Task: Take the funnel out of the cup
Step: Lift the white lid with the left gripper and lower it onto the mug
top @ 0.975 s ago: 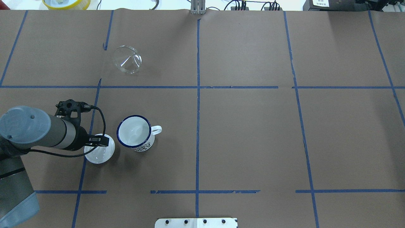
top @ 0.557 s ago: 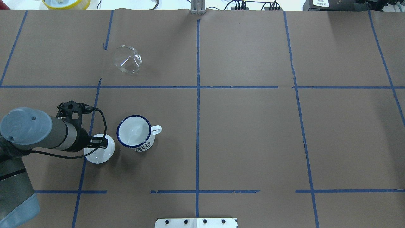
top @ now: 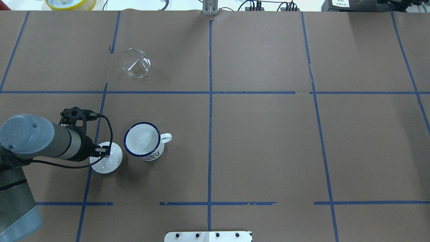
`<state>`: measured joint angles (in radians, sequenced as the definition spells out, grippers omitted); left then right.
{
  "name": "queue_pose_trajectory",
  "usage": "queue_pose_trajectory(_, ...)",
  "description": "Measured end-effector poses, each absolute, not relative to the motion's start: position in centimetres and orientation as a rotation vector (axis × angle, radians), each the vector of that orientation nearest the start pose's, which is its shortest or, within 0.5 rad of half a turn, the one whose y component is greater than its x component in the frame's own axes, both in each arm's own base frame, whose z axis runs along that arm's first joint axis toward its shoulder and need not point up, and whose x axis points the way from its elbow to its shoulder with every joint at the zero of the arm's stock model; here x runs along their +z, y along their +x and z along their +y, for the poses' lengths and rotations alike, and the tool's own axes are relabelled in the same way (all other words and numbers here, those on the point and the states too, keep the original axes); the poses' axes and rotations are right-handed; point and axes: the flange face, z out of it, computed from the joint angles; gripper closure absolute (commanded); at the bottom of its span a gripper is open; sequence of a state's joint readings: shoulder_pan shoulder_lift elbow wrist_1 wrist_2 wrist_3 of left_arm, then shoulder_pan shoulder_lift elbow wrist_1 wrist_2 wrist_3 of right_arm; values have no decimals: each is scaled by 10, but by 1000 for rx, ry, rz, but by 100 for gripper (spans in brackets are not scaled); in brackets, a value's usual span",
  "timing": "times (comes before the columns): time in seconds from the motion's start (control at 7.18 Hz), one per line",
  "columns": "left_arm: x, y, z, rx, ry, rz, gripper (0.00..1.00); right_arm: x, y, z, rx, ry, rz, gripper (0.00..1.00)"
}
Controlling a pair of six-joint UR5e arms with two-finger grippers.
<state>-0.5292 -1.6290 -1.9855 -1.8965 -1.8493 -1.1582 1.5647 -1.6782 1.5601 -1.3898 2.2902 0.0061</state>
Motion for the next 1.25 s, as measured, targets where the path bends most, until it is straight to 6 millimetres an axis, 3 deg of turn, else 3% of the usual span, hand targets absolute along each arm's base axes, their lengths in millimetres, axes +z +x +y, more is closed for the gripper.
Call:
queue_pose_trajectory(0.28, 392, 365, -347, -7, 142, 842, 100, 700, 65, -449, -23, 56, -720, 0)
queue_pose_trajectory(0.56, 372, 310, -344, -51, 178, 859, 100, 700, 65, -449, -23, 56, -720, 0)
queue_pose_trajectory(0.7, 353, 295, -344, -71, 188, 865, 100, 700, 65, -449, -23, 56, -720, 0)
queue_pose_trajectory(0.84, 331, 293, -347, -82, 193, 868, 100, 700, 65, -449, -23, 56, -720, 0)
queue_pose_trajectory(0.98, 302, 304, -356, -96, 187, 866, 100, 700, 65, -449, -23, 56, -720, 0)
queue_pose_trajectory(1.25, 252, 345, -382, -154, 150, 864, 100, 700, 65, -449, -23, 56, -720, 0)
